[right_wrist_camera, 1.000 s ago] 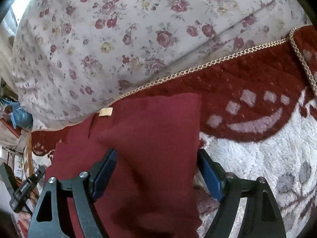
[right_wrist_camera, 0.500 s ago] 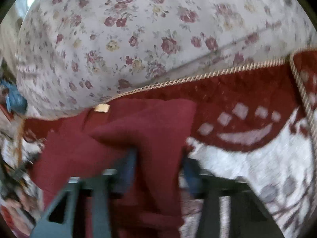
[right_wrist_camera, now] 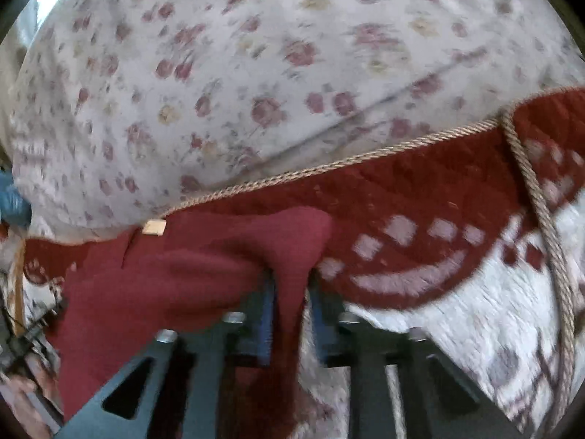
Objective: Fold small clothes
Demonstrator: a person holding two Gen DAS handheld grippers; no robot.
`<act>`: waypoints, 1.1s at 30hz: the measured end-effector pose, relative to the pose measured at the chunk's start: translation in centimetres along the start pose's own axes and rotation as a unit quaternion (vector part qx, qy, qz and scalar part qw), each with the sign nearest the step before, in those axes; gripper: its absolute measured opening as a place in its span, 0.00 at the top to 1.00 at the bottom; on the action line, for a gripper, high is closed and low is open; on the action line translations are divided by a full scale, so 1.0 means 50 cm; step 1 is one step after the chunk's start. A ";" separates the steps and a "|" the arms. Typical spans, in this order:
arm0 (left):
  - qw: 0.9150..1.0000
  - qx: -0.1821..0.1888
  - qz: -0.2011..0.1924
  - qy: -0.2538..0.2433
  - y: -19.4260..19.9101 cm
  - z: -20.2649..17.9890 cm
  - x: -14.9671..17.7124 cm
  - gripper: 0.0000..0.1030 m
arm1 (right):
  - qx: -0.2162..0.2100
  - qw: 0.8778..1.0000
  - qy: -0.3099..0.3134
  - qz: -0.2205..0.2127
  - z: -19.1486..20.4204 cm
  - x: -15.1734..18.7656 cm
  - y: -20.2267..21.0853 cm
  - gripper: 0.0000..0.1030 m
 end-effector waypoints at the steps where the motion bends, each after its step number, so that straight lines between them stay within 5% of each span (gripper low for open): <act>1: 1.000 -0.004 -0.006 -0.005 0.008 -0.003 -0.002 0.62 | 0.003 1.000 -0.003 -0.007 -0.002 0.001 0.017 0.60; 3: 1.000 -0.016 -0.021 -0.015 0.021 -0.009 -0.002 0.49 | -0.004 1.000 0.011 -0.023 0.003 0.008 0.067 0.59; 6: 0.999 -0.021 -0.013 -0.026 0.014 -0.014 0.005 0.49 | -0.007 0.998 0.057 -0.011 0.032 0.037 0.100 0.58; 11: 0.998 -0.040 -0.007 -0.039 0.008 -0.017 0.013 0.45 | 0.064 0.987 0.136 0.052 0.047 0.128 0.063 0.58; 20: 0.999 -0.042 -0.004 -0.012 0.028 -0.001 0.016 0.27 | 0.018 0.997 0.073 -0.009 0.027 0.085 0.139 0.54; 25: 0.998 -0.058 -0.002 -0.033 0.026 -0.010 0.028 0.21 | 0.000 0.994 0.108 -0.004 0.097 0.052 0.093 0.54; 29: 0.996 -0.079 -0.005 -0.042 0.016 -0.011 0.032 0.15 | 0.067 0.986 0.148 0.041 0.095 0.073 0.007 0.55; 31: 0.996 -0.081 -0.005 -0.043 0.015 -0.010 0.033 0.14 | 0.049 0.990 0.126 0.034 0.080 0.075 0.011 0.55; 33: 0.996 -0.083 -0.007 -0.044 0.015 -0.010 0.034 0.14 | 0.074 0.990 0.117 0.030 0.069 0.077 0.031 0.52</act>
Point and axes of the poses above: each gripper's, at about its wrist camera, not at the fingertips, and y roughly against the way its jaws point, z to its left, x to its underside, the point moved 3 cm from there along -y, roughly the way its jaws point, and after that the axes turned 3 degrees about z, right-handed, at the moved point
